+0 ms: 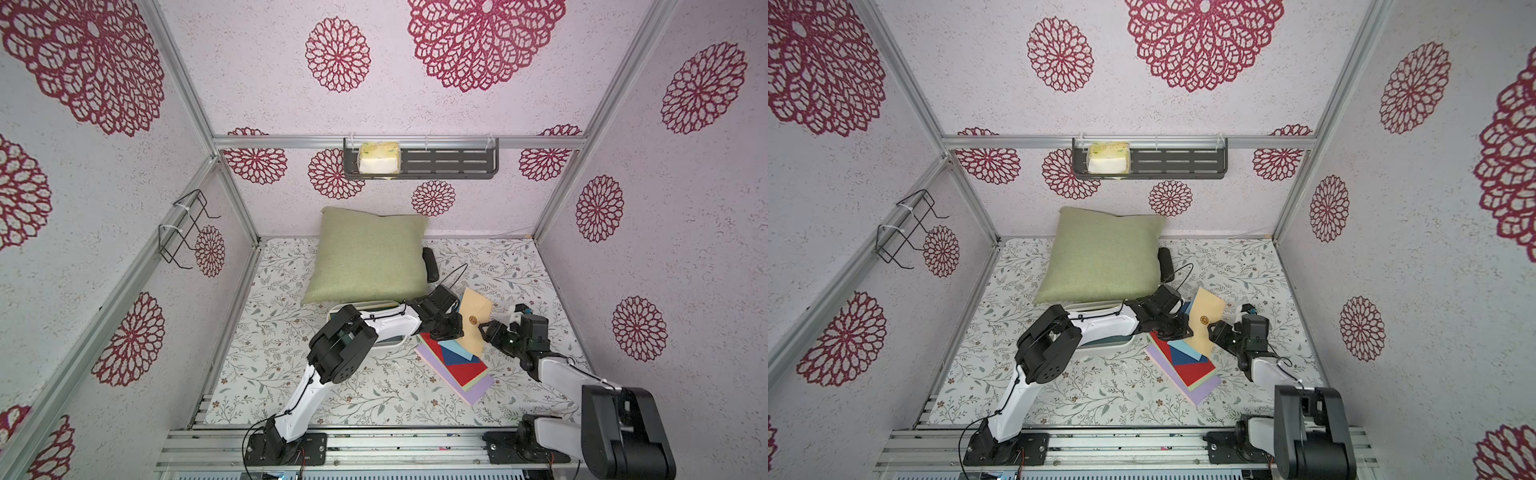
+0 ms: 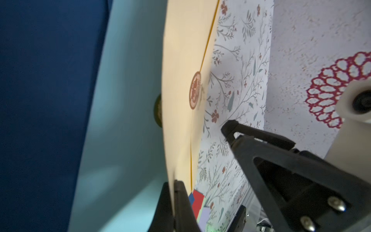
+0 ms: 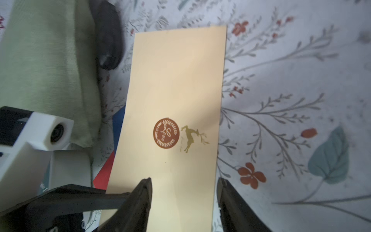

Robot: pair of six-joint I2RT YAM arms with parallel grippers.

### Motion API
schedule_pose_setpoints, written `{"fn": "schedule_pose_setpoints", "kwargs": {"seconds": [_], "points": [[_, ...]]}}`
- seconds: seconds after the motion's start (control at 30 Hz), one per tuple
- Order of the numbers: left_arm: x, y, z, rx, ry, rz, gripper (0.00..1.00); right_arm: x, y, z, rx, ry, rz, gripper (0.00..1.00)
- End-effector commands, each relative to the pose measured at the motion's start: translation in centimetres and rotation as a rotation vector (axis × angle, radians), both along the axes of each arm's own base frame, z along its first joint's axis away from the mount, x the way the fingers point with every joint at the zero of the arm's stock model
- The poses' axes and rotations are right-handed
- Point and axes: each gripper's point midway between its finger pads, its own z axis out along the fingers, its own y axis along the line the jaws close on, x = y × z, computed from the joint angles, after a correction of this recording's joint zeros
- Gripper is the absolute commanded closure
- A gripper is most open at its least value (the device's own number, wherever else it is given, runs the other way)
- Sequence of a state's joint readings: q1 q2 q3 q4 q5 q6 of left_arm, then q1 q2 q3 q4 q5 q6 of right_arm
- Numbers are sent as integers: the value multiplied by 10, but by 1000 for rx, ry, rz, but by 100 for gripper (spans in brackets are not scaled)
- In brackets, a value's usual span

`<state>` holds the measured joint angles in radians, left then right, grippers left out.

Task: Put the sealed envelopes into the storage box
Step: Pick up the envelope from the center of the board.

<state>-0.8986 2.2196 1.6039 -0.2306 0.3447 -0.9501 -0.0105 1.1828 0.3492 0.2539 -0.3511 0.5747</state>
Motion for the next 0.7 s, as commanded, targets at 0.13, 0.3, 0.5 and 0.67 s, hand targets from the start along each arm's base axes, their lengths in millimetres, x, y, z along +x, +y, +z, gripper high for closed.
{"fn": "schedule_pose_setpoints", "kwargs": {"seconds": [0.13,0.3,0.5,0.67], "points": [[6,58,131,-100,-294,-95,100,0,32,124,108,-443,127,1],[-19,89,182,-281,-370,-145,100,-26,75,183,211,-662,339,1],[-51,108,218,-417,-449,-177,100,-54,113,222,387,-786,509,1],[-62,117,227,-459,-465,-179,100,-66,130,242,446,-834,593,8]]}}
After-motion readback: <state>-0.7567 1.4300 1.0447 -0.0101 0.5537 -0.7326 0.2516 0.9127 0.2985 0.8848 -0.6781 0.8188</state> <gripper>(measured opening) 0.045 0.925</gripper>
